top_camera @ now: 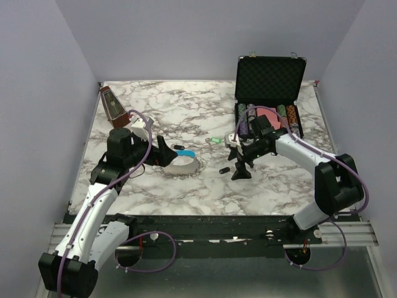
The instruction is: Put the keys on the keyring
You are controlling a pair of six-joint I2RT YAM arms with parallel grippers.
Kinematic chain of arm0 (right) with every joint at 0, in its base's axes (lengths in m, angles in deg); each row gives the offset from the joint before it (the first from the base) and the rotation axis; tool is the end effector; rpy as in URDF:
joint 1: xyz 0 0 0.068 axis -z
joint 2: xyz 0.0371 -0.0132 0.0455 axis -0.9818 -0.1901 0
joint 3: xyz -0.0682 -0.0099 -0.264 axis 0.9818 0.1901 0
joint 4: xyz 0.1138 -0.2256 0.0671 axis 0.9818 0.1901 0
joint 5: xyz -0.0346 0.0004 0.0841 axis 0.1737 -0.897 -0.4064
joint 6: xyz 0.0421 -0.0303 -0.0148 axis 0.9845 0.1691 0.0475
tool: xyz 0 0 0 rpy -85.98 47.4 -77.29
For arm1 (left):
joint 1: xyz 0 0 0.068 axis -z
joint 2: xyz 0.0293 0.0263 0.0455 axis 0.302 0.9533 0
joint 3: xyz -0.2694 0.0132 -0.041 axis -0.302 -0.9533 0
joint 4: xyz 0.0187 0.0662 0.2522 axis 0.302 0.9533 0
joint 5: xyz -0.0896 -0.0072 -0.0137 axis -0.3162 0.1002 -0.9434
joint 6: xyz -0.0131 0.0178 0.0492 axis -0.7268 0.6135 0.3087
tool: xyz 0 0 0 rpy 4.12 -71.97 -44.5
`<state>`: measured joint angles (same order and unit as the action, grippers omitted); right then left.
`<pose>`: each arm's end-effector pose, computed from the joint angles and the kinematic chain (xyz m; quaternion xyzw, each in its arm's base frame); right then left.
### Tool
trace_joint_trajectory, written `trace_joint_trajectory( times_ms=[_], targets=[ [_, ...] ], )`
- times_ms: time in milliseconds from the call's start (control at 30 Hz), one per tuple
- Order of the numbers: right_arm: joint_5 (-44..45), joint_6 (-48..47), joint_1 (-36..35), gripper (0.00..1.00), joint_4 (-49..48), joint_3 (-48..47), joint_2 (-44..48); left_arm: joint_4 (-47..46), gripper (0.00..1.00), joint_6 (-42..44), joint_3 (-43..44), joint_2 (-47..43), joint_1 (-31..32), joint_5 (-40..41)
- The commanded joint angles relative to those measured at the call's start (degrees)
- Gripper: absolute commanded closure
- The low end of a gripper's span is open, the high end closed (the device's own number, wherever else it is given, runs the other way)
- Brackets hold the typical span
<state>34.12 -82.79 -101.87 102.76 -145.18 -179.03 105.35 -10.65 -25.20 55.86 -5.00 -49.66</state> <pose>0.2561 0.1387 0.2078 -0.6365 0.6159 0.3697 0.2808 0.1753 -0.0564 0.3019 0.0812 0.8276 -0.3402 0.4389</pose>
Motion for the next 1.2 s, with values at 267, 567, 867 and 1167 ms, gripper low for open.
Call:
trace_joint_trajectory(
  times_ms=[267, 567, 867, 1167],
  targets=[
    [13.25, 20.73, 0.15, 0.16, -5.1, -5.72, -9.66, 3.95, 0.01, 5.42, 0.74, -2.79, 0.6, 8.37],
    [18.8, 24.52, 0.24, 0.31, -2.56, -10.64, -16.88, 4.04, 0.01, 5.42, 0.83, -2.79, 0.6, 7.75],
    [15.82, 22.68, 0.15, 0.44, 0.96, -11.96, -19.42, 3.95, 0.01, 5.34, 0.83, -2.79, 0.6, 7.75],
    [14.14, 21.63, 0.24, 0.65, 3.25, -13.1, -21.45, 4.04, 0.01, 5.07, 0.83, -2.71, 0.52, 7.93]
  ],
)
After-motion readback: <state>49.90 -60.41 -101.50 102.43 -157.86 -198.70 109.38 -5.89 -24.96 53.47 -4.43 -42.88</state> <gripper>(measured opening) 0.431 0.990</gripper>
